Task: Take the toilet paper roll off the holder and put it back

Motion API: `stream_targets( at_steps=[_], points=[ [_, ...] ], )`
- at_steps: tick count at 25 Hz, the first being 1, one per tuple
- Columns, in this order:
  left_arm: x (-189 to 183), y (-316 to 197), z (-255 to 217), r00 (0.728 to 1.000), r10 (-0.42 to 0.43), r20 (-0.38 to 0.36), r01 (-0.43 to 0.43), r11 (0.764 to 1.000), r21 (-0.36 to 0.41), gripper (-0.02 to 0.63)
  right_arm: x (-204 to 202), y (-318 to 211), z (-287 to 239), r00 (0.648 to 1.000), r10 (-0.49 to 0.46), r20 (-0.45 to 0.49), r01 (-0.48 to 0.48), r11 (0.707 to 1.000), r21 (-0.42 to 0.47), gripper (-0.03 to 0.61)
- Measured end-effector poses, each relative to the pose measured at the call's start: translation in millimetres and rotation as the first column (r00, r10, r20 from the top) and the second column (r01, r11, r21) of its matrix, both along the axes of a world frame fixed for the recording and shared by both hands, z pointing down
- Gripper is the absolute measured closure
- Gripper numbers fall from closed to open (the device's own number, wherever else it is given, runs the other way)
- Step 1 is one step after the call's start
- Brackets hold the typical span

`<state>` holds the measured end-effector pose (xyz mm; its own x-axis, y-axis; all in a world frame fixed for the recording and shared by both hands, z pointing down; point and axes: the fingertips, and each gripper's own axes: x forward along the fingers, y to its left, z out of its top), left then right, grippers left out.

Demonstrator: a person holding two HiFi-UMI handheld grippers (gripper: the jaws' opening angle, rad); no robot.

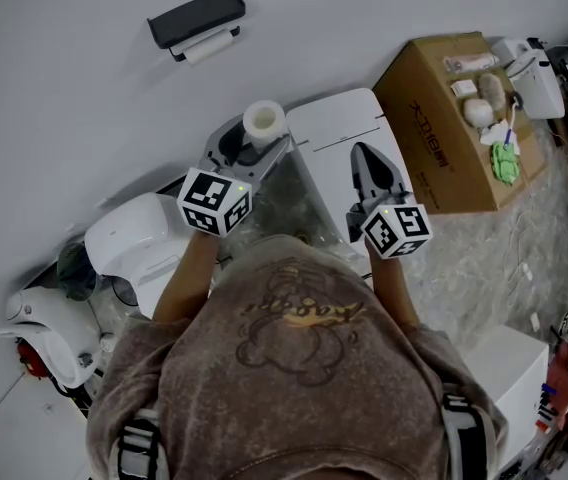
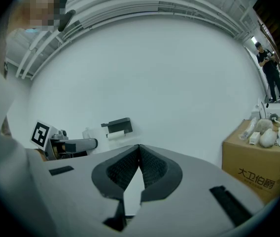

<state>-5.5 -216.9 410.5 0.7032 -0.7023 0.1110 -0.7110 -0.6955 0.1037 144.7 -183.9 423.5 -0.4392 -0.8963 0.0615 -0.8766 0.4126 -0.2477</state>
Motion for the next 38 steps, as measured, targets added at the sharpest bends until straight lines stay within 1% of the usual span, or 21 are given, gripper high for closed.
stream_targets(
  at_steps=[10,18,25,32,38],
  points=[
    [-1,1,8,1.000,-0.006,0.007,0.006,1.000,-0.015,0.305,-1,-2,1,1.000,-0.001,0.002,0.001,1.000,-0.003,0.580],
    [2,-4,-4,1.000,-0.013,-0.009,0.013,1.000,-0.001,0.305,-1,-5,2,1.000,-0.003,0.004,0.003,1.000,-0.007,0.580],
    [3,-18,-36,0.999,-0.008,-0.039,0.009,0.999,0.036,0.305,-5,-6,4,1.000,-0.014,0.006,0.015,1.000,-0.013,0.580],
    [-8,-40,-80,0.998,-0.026,-0.048,0.030,0.996,0.088,0.305,-4,-6,6,1.000,-0.018,0.005,0.018,1.000,-0.017,0.580],
    [-19,-62,-116,0.998,-0.049,-0.041,0.054,0.990,0.133,0.305,-9,-7,6,0.999,-0.036,0.003,0.036,0.999,-0.020,0.580]
  ],
)
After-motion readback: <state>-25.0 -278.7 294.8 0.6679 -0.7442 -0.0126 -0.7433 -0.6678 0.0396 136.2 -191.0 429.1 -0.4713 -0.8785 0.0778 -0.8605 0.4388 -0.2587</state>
